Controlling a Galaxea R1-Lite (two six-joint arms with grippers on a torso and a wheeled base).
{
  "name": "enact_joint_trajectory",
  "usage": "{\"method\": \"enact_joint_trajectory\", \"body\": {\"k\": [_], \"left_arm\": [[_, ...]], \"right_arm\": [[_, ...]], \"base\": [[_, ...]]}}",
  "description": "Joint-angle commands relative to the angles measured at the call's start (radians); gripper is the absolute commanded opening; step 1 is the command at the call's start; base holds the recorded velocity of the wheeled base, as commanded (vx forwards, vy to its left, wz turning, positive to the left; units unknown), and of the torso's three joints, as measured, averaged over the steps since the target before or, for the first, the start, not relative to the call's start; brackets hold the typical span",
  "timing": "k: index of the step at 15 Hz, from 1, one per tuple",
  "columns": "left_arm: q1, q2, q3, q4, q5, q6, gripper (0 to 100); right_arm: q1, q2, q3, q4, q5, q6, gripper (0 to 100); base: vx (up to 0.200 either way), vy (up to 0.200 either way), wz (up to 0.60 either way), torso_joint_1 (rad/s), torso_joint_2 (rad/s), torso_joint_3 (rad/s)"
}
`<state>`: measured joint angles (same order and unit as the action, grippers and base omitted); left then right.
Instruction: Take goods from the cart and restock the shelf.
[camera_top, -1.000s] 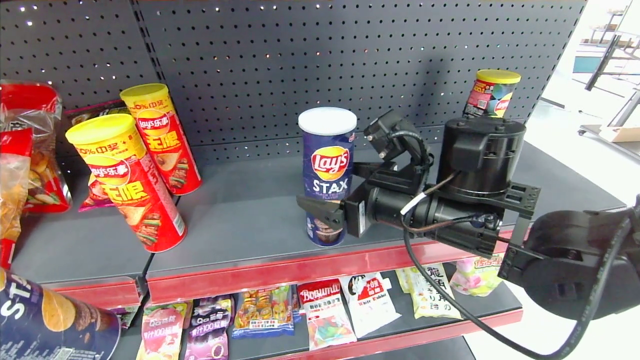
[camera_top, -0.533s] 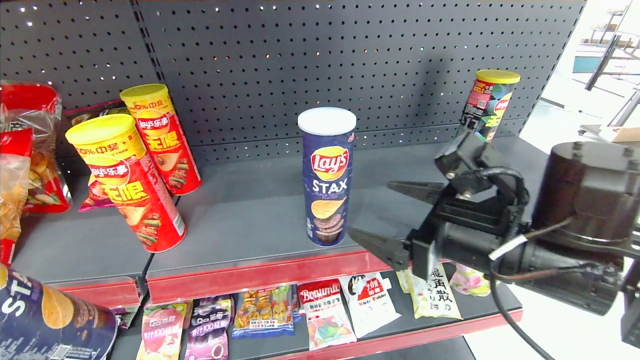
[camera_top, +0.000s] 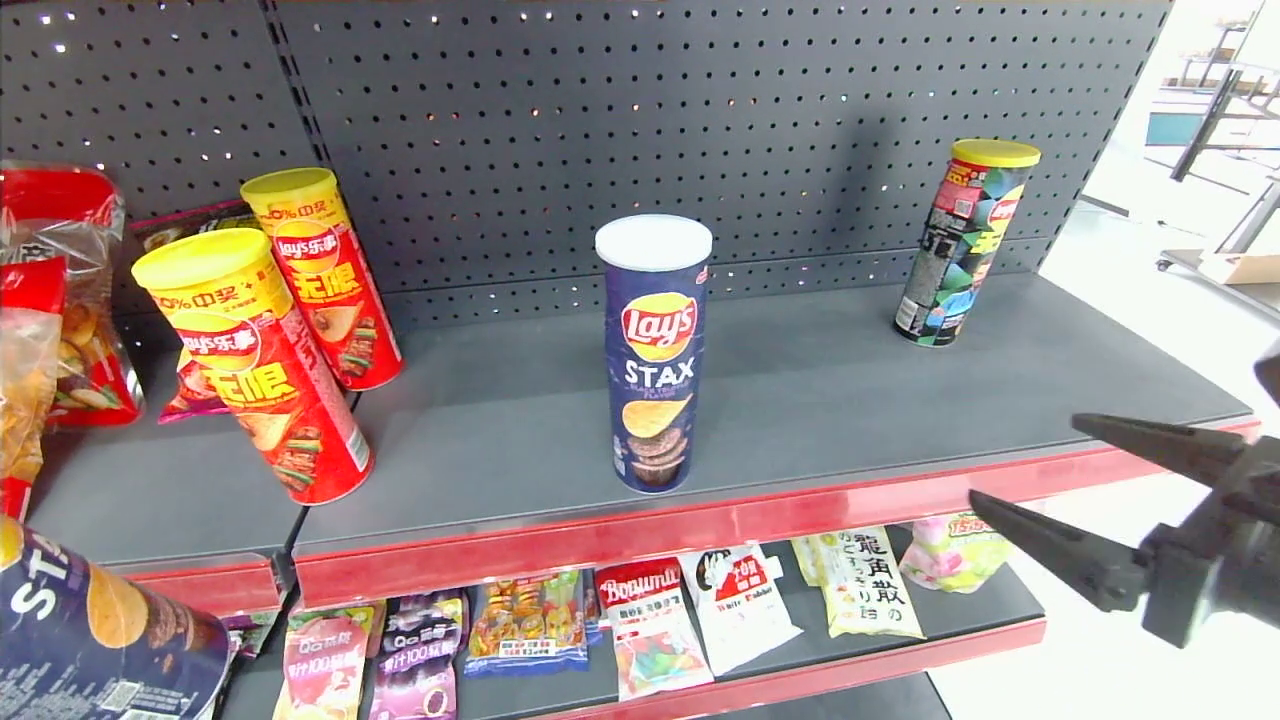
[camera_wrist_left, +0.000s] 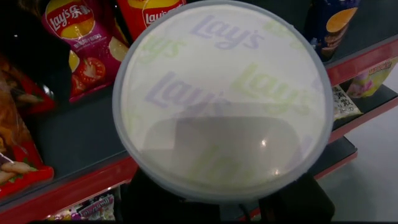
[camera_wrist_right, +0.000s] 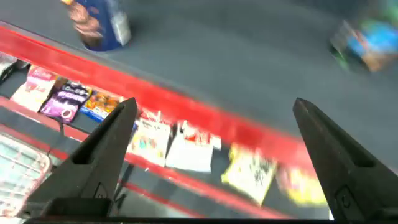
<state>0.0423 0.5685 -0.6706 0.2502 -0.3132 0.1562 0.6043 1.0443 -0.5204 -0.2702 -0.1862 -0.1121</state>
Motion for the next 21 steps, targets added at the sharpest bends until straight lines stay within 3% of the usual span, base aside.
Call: {"method": "enact_joint_trajectory", "body": {"k": [1,5,8,12,21], "left_arm": [[-0.001,0.007,-0.001,-0.002,-0.001,-0.001,0],[-0.001,0.001,0.005,-0.005,-0.012,0.0,0],[-0.01,-0.025,0.0,0.003,-0.04,-0.001,0],[-0.042,-0.027,-0.03,0.095,-0.06,-0.001,0],[-0.042,-0.001,-0.033,0.081,-0.056,0.0,0]], "right_arm": [[-0.13,-0.251,0.06,0.111,-0.113,0.015,100],[-0.185,-0.475,0.025,0.44,0.021,-0.034,100],[-0.198,-0.5,0.025,0.45,0.017,-0.037,100],[-0.195,-0.498,0.016,0.45,0.028,-0.043,100],[-0.193,-0.486,0.034,0.448,0.039,-0.043,100]], "base": [[0.0,0.0,0.0,0.0,0.0,0.0],[0.0,0.0,0.0,0.0,0.0,0.0],[0.0,0.0,0.0,0.0,0.0,0.0],[0.0,0.0,0.0,0.0,0.0,0.0],[0.0,0.0,0.0,0.042,-0.1,-0.059]]}}
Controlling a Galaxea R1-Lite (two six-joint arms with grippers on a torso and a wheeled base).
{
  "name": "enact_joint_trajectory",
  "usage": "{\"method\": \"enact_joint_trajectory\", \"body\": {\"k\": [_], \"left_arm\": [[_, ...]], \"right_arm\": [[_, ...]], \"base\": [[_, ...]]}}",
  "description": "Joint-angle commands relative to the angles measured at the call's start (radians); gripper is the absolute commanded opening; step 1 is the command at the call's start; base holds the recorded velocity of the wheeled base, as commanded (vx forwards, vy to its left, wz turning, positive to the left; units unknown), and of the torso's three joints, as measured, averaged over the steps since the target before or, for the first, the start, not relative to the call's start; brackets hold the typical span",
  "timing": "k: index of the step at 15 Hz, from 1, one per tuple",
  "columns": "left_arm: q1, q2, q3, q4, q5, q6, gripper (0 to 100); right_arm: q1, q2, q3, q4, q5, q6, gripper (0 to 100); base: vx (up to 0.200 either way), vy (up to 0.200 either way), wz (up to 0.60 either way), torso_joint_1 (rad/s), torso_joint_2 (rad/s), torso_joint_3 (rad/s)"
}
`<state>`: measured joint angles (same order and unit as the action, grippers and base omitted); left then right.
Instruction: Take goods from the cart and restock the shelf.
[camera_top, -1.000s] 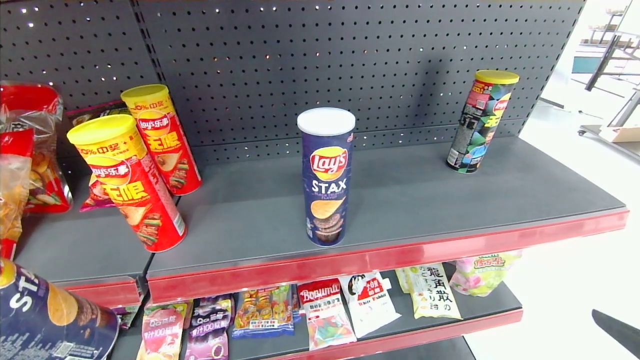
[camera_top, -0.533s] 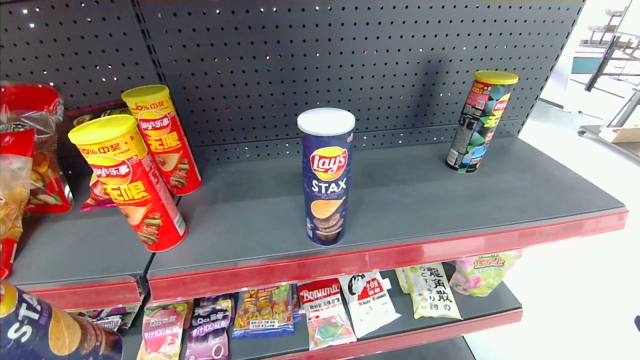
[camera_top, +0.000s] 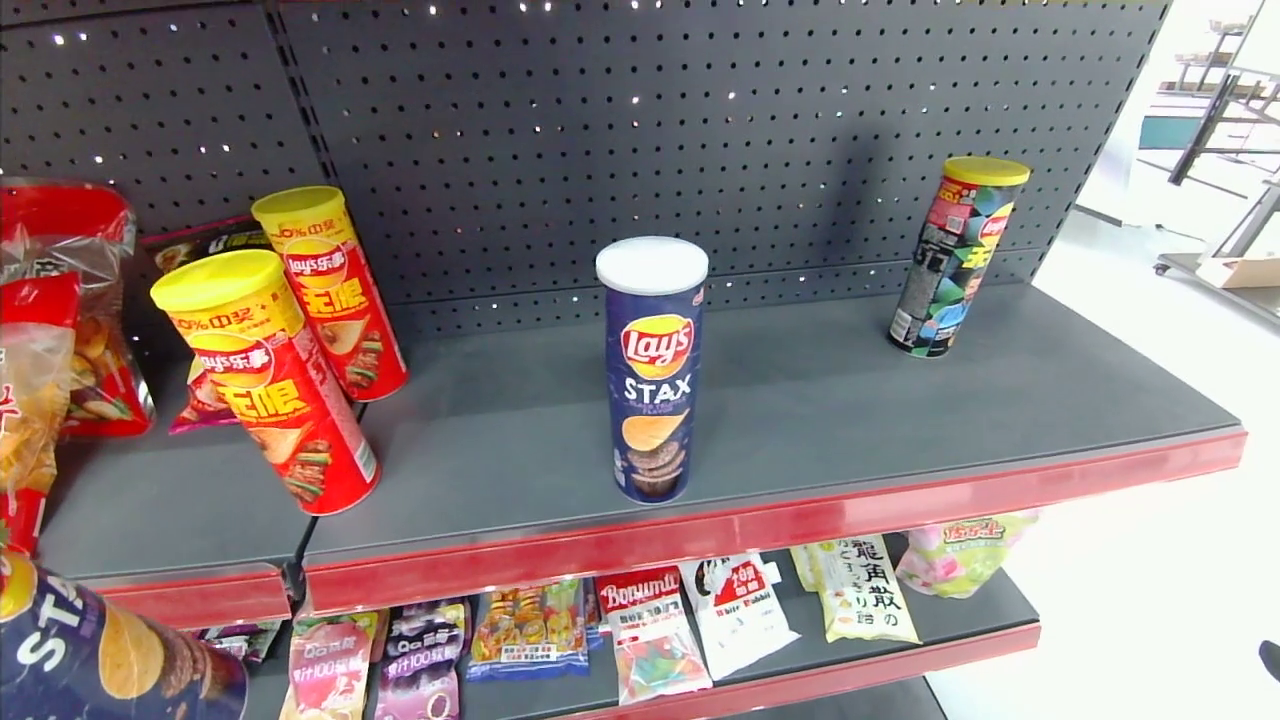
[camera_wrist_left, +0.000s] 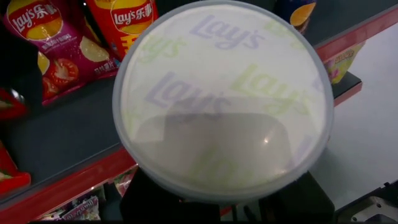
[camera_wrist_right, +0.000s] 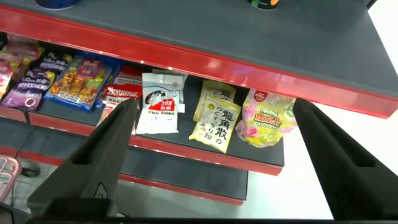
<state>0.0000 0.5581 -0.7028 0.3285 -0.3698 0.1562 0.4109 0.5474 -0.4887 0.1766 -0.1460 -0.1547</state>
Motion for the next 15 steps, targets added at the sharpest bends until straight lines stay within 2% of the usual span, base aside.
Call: {"method": "enact_joint_trajectory", "body": {"k": [1,8,11,12,13,14,15], "left_arm": [[0.0,0.016,0.0,-0.003,0.0,0.0,0],[0.0,0.026,0.0,-0.009,-0.001,0.0,0],[-0.002,0.039,0.0,-0.04,-0.001,0.0,0],[0.0,0.075,0.002,-0.097,0.002,0.011,0],[0.0,0.092,0.005,-0.121,0.005,0.034,0],[0.0,0.103,0.011,-0.14,0.008,0.072,0],[0.0,0.108,0.014,-0.14,0.009,0.088,0]], "right_arm": [[0.0,0.011,0.002,0.001,0.005,0.0,100],[0.002,0.025,0.002,0.004,0.043,-0.008,100],[0.002,0.025,0.002,0.004,0.043,-0.014,100],[0.002,0.012,0.027,0.003,0.043,-0.02,100],[0.0,0.002,0.038,0.003,0.042,-0.026,100],[0.0,-0.006,0.047,0.003,0.042,-0.029,100],[-0.001,-0.006,0.048,0.003,0.04,-0.029,100]], "base": [[0.0,0.0,0.0,0.154,-0.38,-0.232],[0.0,0.0,0.0,0.159,-0.36,-0.214],[0.0,0.0,0.0,0.012,-0.02,-0.017],[0.0,0.0,0.0,0.0,0.0,0.0],[0.0,0.0,0.0,0.0,0.0,0.0],[0.0,0.0,0.0,0.0,0.0,0.0],[0.0,0.0,0.0,0.0,0.0,0.0]]}}
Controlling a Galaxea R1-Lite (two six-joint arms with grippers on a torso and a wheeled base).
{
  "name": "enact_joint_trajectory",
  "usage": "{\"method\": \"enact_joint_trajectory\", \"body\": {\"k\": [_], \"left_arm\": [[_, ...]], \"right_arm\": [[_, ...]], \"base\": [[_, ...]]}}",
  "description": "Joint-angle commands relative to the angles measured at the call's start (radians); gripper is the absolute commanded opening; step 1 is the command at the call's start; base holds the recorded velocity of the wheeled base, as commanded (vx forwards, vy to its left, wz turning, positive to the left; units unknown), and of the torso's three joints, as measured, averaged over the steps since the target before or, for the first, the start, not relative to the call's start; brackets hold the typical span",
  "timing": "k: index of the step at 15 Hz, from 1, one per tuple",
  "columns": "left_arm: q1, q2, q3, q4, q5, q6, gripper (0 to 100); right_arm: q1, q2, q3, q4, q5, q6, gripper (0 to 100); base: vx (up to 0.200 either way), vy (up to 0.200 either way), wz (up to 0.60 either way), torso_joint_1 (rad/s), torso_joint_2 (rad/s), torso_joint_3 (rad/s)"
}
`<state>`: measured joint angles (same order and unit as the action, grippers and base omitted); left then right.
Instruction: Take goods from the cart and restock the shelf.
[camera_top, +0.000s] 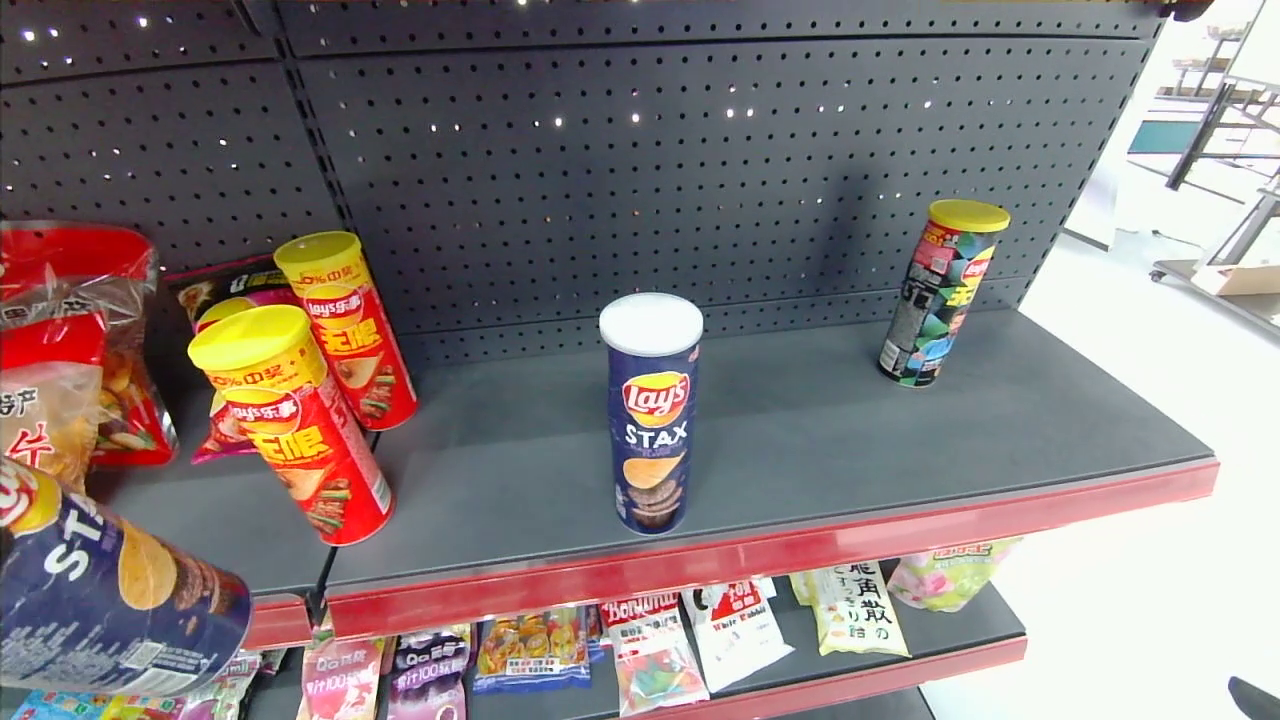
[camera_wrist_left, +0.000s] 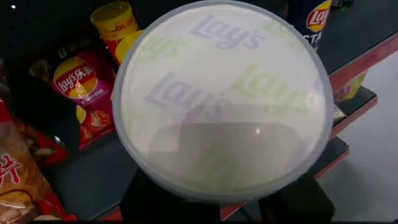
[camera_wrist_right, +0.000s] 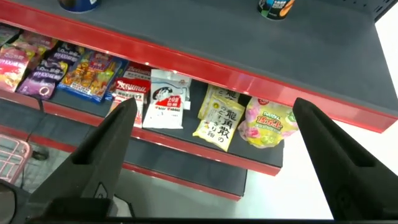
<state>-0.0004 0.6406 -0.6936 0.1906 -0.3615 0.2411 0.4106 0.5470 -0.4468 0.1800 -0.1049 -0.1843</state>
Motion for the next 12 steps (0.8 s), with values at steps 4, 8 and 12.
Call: {"method": "enact_joint_trajectory", "body": {"k": [4,8,12], "left_arm": [[-0.026,0.036,0.011,-0.002,-0.028,0.032,0],[-0.064,0.143,-0.004,-0.051,-0.062,0.026,0],[-0.162,0.211,-0.04,-0.073,-0.07,-0.048,0]], "right_arm": [[-0.024,-0.045,0.048,-0.01,-0.059,-0.004,100],[-0.099,-0.205,0.103,0.003,-0.111,0.028,100],[-0.343,-0.328,0.188,0.003,-0.101,0.143,100]], "base": [[0.0,0.0,0.0,0.0,0.0,0.0],[0.0,0.0,0.0,0.0,0.0,0.0],[0.0,0.0,0.0,0.0,0.0,0.0]]}}
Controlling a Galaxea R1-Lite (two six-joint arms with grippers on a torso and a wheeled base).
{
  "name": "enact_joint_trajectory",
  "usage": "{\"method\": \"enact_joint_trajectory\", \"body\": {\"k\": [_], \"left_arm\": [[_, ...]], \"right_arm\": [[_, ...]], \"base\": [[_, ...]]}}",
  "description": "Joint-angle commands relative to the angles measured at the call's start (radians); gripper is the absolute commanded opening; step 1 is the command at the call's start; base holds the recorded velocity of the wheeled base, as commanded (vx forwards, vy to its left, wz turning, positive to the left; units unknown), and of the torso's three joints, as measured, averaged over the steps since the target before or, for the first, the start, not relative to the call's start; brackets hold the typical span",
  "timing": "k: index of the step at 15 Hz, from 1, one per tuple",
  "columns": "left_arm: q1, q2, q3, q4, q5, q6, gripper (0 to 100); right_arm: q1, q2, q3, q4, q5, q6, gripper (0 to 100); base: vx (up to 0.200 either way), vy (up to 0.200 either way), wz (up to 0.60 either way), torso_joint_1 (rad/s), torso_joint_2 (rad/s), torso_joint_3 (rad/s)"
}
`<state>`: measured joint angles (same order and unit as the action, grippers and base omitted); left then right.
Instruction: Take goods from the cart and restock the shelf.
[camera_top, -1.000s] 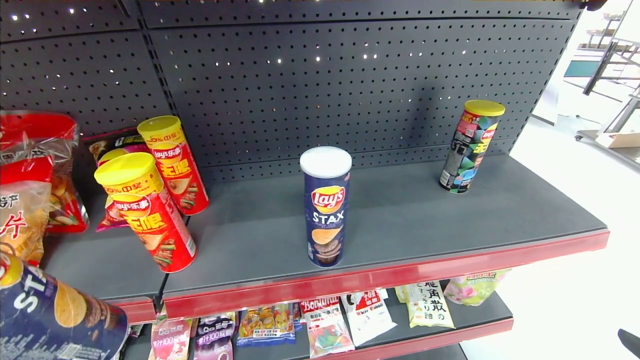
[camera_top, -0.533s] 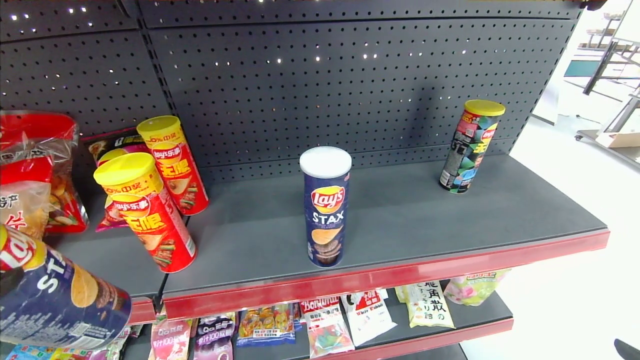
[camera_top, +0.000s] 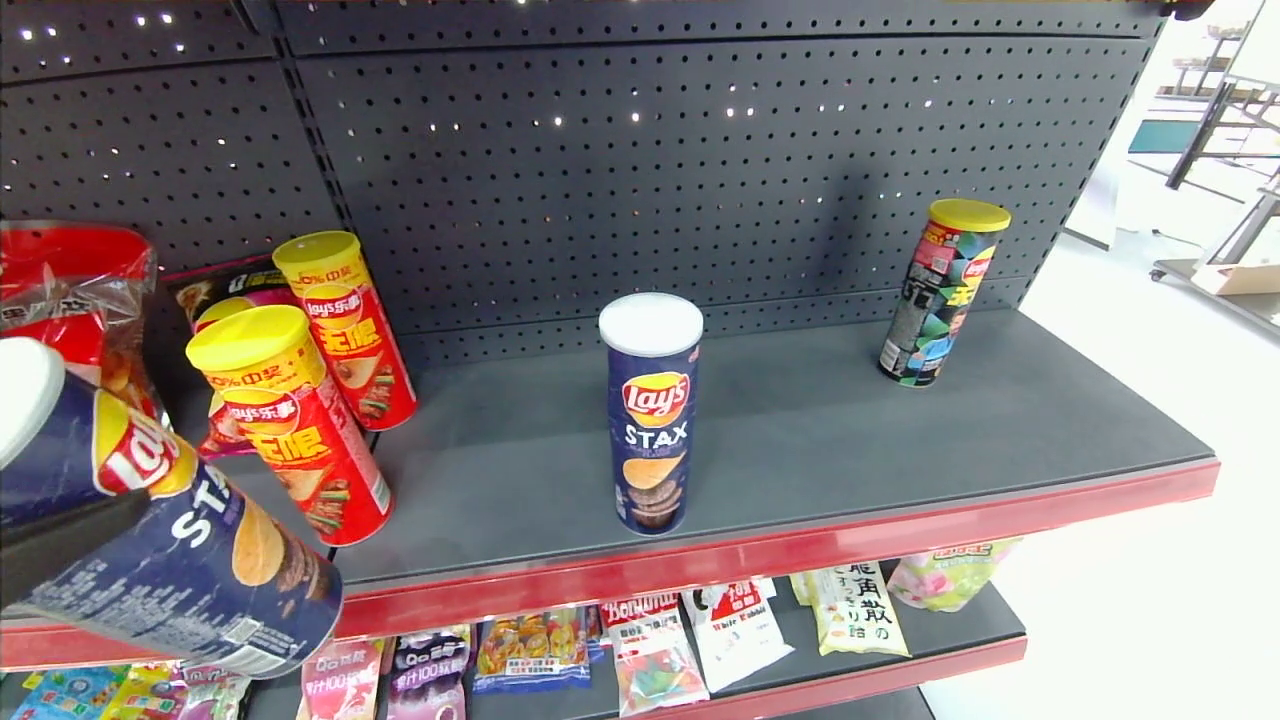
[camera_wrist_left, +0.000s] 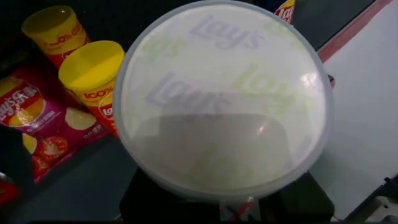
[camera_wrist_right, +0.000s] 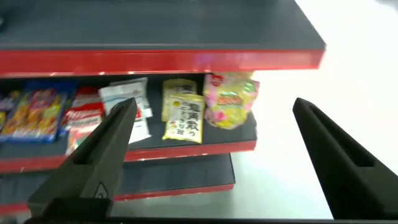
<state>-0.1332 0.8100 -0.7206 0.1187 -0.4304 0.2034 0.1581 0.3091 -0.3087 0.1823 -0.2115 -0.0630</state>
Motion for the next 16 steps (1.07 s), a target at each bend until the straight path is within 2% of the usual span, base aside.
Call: {"method": "enact_joint_trajectory", "body": {"k": [1,3,5,6,7,10,12,14,16], "left_arm": [[-0.054,0.06,-0.022,-0.011,-0.001,-0.027,0],[-0.075,0.094,-0.022,-0.071,-0.001,-0.041,0],[-0.075,0.11,-0.022,-0.099,-0.002,-0.042,0],[-0.08,0.113,-0.022,-0.1,-0.017,-0.048,0],[-0.08,0.117,-0.02,-0.1,-0.039,-0.052,0],[-0.08,0.112,-0.011,-0.1,-0.05,-0.053,0],[-0.082,0.109,-0.002,-0.099,-0.053,-0.052,0],[-0.086,0.115,0.0,-0.11,-0.053,-0.052,0],[-0.088,0.11,0.003,-0.122,-0.054,-0.052,0]], "right_arm": [[-0.091,-0.156,0.097,0.0,0.03,0.015,100],[-0.091,-0.217,0.206,-0.052,0.057,-0.008,100],[-0.091,-0.216,0.28,-0.176,0.095,-0.061,100],[-0.091,-0.217,0.293,-0.208,0.274,-0.046,100],[-0.091,-0.217,0.3,-0.224,0.29,0.014,100],[-0.091,-0.216,0.306,-0.231,0.144,0.032,100],[-0.091,-0.216,0.307,-0.231,0.146,0.034,100],[-0.091,-0.217,0.309,-0.19,0.244,0.037,100],[-0.091,-0.217,0.307,-0.181,0.224,0.072,100]], "base": [[0.0,0.0,0.0,0.0,0.0,0.0],[0.0,0.0,0.0,0.0,0.0,0.0],[0.0,0.0,0.0,0.0,0.0,0.0],[0.0,0.0,0.0,0.0,0.0,0.0],[0.0,0.0,0.0,0.0,0.0,0.0],[0.0,0.0,0.0,0.0,0.0,0.0],[0.0,0.0,0.0,0.0,0.0,0.0],[0.0,0.0,0.0,0.0,0.0,0.0],[0.0,0.0,0.0,0.0,0.0,0.0]]}}
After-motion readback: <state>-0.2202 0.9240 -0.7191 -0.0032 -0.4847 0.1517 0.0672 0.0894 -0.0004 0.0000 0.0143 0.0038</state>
